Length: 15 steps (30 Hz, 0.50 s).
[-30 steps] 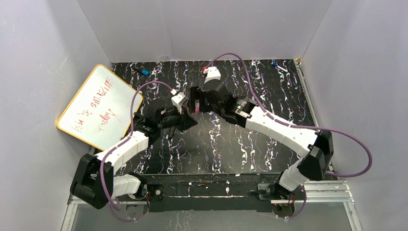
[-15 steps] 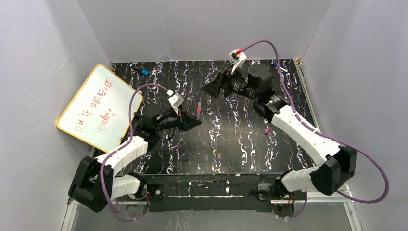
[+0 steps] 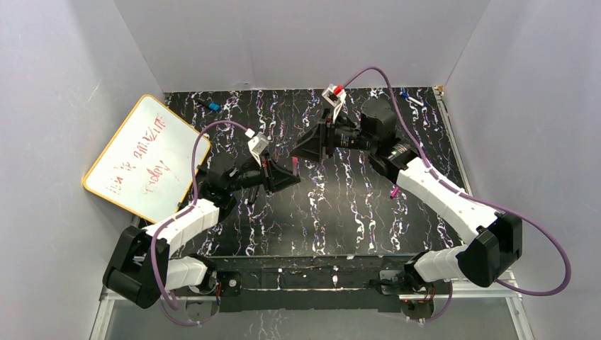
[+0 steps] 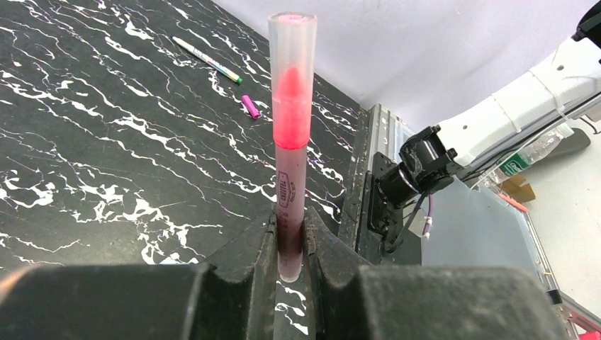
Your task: Insert the pens into the pen caps
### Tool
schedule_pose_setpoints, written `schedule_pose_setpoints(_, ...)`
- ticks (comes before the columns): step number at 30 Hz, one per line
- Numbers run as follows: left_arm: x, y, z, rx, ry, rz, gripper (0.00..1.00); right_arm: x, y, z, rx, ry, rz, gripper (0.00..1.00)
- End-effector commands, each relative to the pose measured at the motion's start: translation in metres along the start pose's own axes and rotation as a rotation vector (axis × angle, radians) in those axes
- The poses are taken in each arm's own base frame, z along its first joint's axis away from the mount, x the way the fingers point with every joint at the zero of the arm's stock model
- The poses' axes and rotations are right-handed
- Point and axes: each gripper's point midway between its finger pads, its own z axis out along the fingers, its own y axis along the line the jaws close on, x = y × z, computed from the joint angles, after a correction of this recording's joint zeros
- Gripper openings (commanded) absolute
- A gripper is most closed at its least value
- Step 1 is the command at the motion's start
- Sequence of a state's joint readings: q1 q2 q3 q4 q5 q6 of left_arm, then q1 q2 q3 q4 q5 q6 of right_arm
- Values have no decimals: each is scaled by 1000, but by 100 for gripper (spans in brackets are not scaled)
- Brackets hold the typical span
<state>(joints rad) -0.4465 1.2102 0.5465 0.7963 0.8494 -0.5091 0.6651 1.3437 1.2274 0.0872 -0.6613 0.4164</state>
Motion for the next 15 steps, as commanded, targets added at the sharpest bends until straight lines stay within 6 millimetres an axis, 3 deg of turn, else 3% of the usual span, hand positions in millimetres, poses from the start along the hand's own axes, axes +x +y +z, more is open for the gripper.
schedule_pose_setpoints(1,-19,-13,3,54,-28,36,0,-5,-3,1,7,-38,-56,73)
schedule_pose_setpoints(7,-18,-16,3,64,-27,36,0,-1,-17,5,61,-51,-56,77)
schedule_pose_setpoints(15,-20,-16,4,59,-32,37,0,7,-16,18,45,-25,-52,70)
